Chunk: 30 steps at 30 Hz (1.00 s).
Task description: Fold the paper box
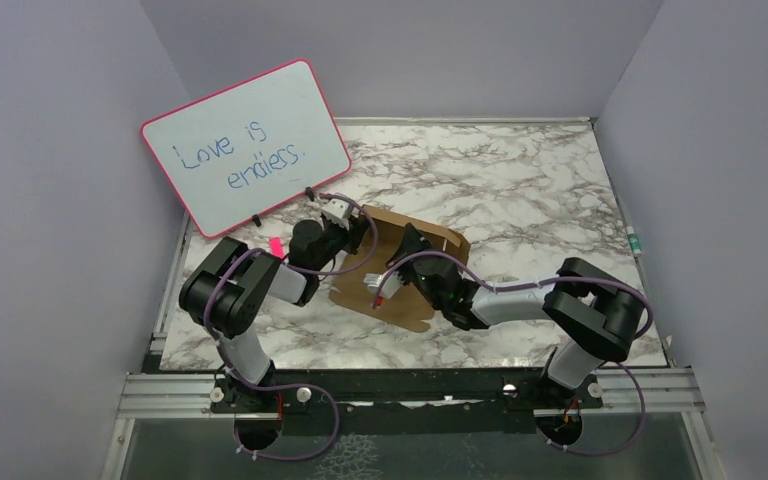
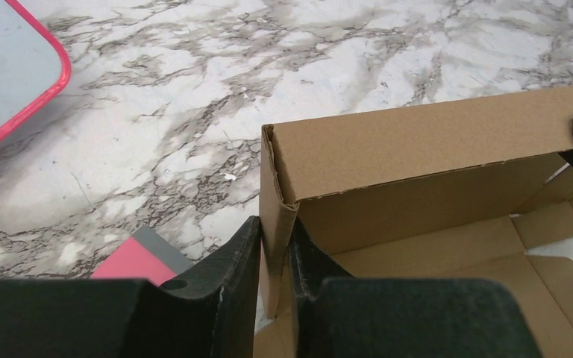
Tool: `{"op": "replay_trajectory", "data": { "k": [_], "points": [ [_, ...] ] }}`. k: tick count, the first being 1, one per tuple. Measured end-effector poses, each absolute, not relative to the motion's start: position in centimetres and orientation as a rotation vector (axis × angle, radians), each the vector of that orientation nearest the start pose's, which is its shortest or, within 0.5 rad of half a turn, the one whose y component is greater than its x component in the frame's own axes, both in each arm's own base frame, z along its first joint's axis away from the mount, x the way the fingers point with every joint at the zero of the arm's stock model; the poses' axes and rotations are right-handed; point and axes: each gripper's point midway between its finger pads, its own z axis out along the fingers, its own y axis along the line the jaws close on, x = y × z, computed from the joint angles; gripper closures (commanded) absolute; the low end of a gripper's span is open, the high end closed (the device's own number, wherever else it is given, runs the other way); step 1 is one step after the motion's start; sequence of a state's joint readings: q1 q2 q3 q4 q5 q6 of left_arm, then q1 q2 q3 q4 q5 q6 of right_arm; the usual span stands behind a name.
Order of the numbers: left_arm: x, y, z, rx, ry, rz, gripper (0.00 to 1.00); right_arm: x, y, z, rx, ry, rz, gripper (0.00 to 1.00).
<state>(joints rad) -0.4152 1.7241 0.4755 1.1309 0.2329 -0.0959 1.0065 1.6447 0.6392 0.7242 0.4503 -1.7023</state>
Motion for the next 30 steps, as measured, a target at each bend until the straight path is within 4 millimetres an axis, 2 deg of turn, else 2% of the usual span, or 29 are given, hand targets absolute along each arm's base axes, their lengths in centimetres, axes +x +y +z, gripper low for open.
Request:
{"op": "replay_trajectory", "data": {
  "k": [17, 30],
  "points": [
    [38.7, -20.5, 9.0, 0.230, 1.658, -0.390, 0.89, 32.7, 30.9, 14.8, -1.764, 0.739, -0.852, 0.99],
    [38.6, -19.1, 8.8, 0.063, 1.666, -0.249, 0.78, 32.4, 31.6, 14.7, -1.756, 0.739, -0.801, 0.99]
  ]
}}
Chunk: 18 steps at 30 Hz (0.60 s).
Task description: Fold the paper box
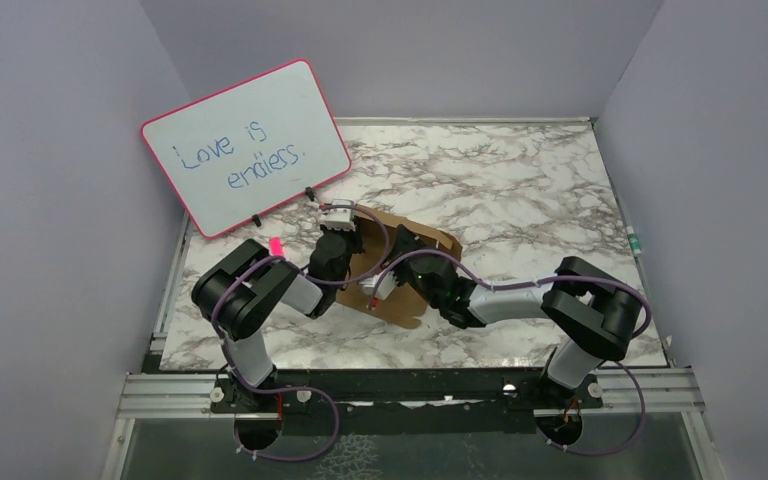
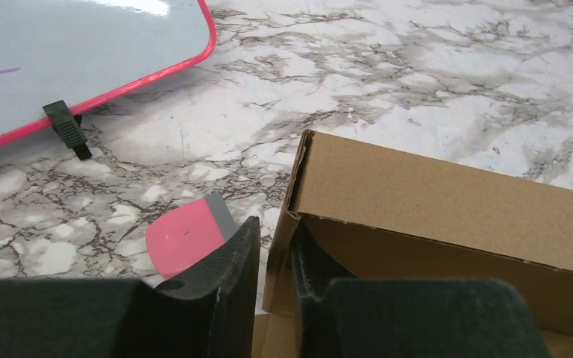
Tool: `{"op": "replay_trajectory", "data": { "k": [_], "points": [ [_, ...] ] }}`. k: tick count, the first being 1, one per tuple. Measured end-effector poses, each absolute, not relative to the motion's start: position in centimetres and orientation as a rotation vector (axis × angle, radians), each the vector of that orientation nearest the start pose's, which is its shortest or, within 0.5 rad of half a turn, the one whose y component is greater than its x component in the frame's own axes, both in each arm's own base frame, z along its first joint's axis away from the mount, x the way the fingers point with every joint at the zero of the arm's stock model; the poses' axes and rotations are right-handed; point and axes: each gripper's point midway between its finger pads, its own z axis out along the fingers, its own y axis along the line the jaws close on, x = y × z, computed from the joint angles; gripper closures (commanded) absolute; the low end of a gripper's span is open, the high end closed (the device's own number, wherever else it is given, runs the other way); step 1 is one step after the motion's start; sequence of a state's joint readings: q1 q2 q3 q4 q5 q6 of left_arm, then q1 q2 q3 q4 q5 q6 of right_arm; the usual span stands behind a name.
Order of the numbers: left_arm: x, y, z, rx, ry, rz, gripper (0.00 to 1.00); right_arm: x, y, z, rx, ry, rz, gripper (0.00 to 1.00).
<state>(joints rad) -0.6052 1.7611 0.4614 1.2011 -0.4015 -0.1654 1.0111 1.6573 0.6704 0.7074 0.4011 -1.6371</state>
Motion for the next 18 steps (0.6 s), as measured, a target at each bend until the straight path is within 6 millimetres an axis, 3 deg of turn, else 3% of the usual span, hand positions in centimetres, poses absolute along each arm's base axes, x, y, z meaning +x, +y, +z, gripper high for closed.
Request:
{"op": "replay_trajectory", "data": {
  "k": [12, 18],
  "points": [
    [38.32, -18.30, 8.75, -0.070, 1.671, -0.141, 0.78, 32.18, 32.23, 14.80, -1.747, 0.736, -0.759, 0.99],
    [38.29, -18.29, 8.70, -0.074, 1.673, -0.145, 0.70, 32.20, 32.25, 14.74, -1.742, 0.749, -0.747, 0.99]
  ]
}}
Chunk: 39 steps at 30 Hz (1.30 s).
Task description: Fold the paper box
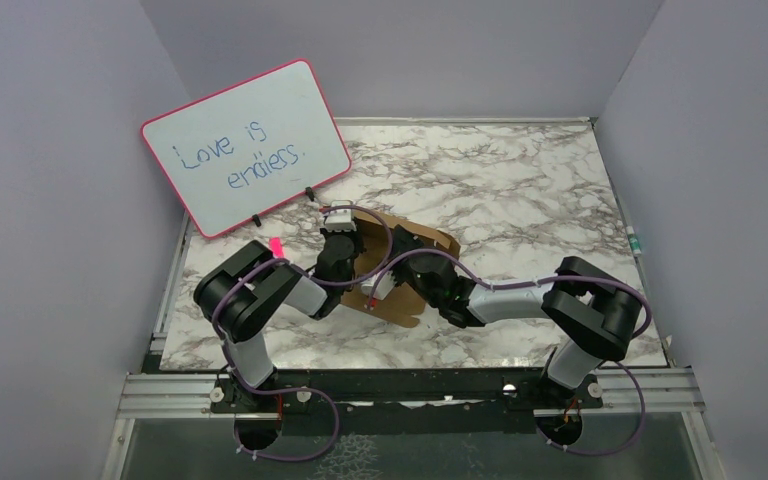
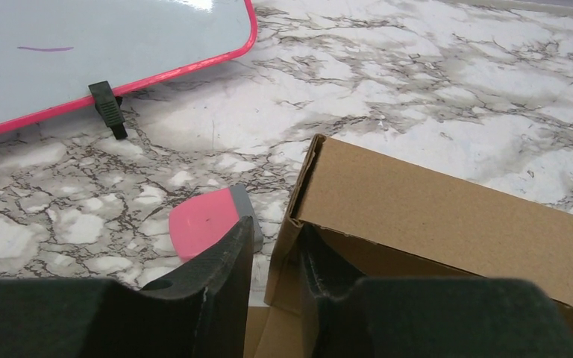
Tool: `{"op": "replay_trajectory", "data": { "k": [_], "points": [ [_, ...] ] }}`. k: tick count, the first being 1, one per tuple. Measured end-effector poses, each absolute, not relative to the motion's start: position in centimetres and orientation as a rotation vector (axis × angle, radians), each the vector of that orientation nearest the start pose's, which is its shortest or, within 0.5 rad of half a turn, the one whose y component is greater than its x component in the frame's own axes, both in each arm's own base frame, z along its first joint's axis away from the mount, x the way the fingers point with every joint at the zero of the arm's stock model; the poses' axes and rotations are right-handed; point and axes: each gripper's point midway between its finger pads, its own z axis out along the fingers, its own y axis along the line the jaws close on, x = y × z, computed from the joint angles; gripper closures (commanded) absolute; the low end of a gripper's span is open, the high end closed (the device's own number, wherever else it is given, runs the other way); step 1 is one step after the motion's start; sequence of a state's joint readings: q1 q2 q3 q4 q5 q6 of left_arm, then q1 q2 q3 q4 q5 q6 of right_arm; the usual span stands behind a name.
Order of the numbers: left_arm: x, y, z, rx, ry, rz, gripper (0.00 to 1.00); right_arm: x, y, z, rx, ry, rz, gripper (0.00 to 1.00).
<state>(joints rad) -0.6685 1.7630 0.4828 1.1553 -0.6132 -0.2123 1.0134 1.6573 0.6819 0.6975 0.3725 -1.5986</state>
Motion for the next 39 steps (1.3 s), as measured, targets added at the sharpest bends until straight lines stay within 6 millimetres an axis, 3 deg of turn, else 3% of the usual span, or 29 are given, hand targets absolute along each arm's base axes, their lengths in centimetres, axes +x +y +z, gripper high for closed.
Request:
{"op": "replay_trajectory", "data": {
  "k": [23, 39],
  "points": [
    [36.9, -16.4, 8.9, 0.023, 1.703, -0.230, 0.44, 32.4, 32.5, 14.7, -1.728, 0.766, -0.734, 0.99],
    [36.4, -16.5, 9.0, 0.057, 1.688, -0.319, 0.37, 32.5, 32.7, 14.5, -1.731, 0.767, -0.734, 0.99]
  ]
}}
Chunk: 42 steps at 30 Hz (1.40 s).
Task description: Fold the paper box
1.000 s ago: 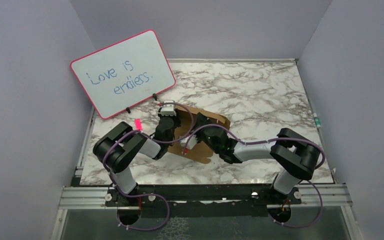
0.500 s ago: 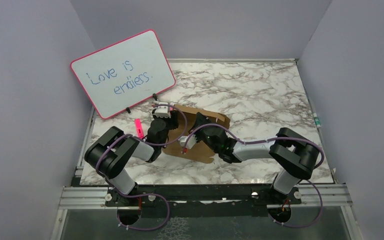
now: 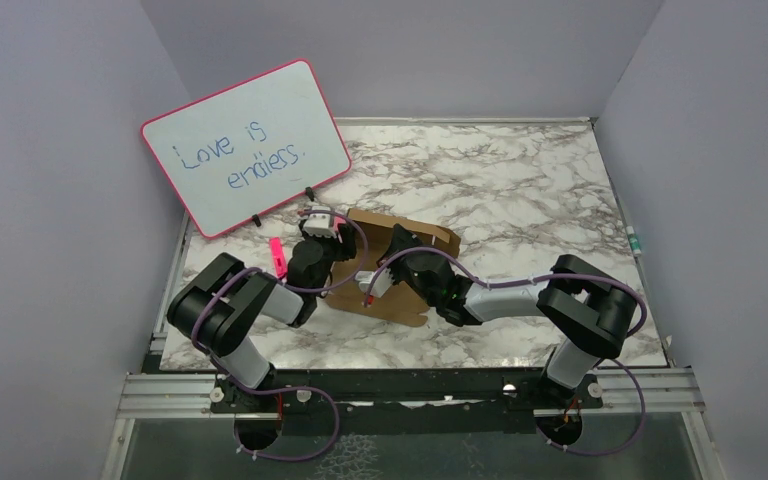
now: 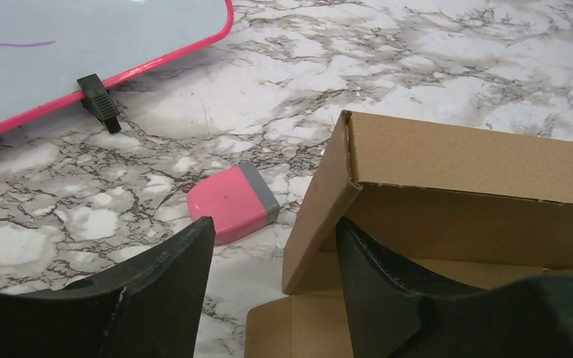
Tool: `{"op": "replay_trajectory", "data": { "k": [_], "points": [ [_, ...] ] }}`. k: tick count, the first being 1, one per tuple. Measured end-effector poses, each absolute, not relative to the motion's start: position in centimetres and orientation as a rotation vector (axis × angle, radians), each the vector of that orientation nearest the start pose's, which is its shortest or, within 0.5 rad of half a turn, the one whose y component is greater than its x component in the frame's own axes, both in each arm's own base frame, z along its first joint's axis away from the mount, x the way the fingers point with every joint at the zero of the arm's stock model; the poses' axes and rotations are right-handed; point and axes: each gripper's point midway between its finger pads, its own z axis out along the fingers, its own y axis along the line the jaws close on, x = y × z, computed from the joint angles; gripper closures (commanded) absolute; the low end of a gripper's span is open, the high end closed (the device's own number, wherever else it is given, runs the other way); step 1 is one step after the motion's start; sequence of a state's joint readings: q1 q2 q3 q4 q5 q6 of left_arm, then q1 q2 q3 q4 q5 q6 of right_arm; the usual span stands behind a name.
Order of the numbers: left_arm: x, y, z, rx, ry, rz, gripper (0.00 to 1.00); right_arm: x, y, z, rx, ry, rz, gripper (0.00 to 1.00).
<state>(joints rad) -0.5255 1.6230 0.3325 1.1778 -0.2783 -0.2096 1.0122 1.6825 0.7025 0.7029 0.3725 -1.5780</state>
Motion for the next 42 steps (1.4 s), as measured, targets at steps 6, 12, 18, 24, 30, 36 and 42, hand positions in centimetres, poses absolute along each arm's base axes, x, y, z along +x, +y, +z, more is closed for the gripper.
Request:
{"op": "replay_trajectory", "data": {
  "k": [6, 12, 18, 24, 30, 36, 42],
  "points": [
    [36.3, -15.6, 8.6, 0.032, 1.687, -0.363, 0.37, 32.5, 32.7, 14.5, -1.731, 0.767, -0.734, 0.99],
    [36.4, -15.8, 8.1, 0.028, 1.678, -0.416, 0.37, 32.6, 32.7, 14.5, -1.731, 0.768, -0.734, 0.99],
    [36.3, -15.9, 6.6, 0.031, 1.704, -0.432, 0.38, 32.6, 32.7, 14.4, -1.732, 0.769, -0.735, 0.99],
    [36.3, -15.9, 6.0, 0.025, 1.717, -0.433, 0.42, 32.6, 32.7, 14.4, -1.731, 0.772, -0.733, 0.99],
    [36.8, -16.1, 6.1, 0.016, 1.710, -0.433, 0.51, 32.7, 32.8, 14.5, -1.726, 0.774, -0.730, 0.99],
    [37.1, -16.4, 6.3, -0.007, 1.699, -0.414, 0.55, 32.9, 33.0, 14.4, -1.726, 0.775, -0.731, 0.99],
    [37.6, -16.6, 6.6, -0.044, 1.683, -0.375, 0.55, 33.1, 33.2, 14.5, -1.723, 0.776, -0.731, 0.99]
  ]
}}
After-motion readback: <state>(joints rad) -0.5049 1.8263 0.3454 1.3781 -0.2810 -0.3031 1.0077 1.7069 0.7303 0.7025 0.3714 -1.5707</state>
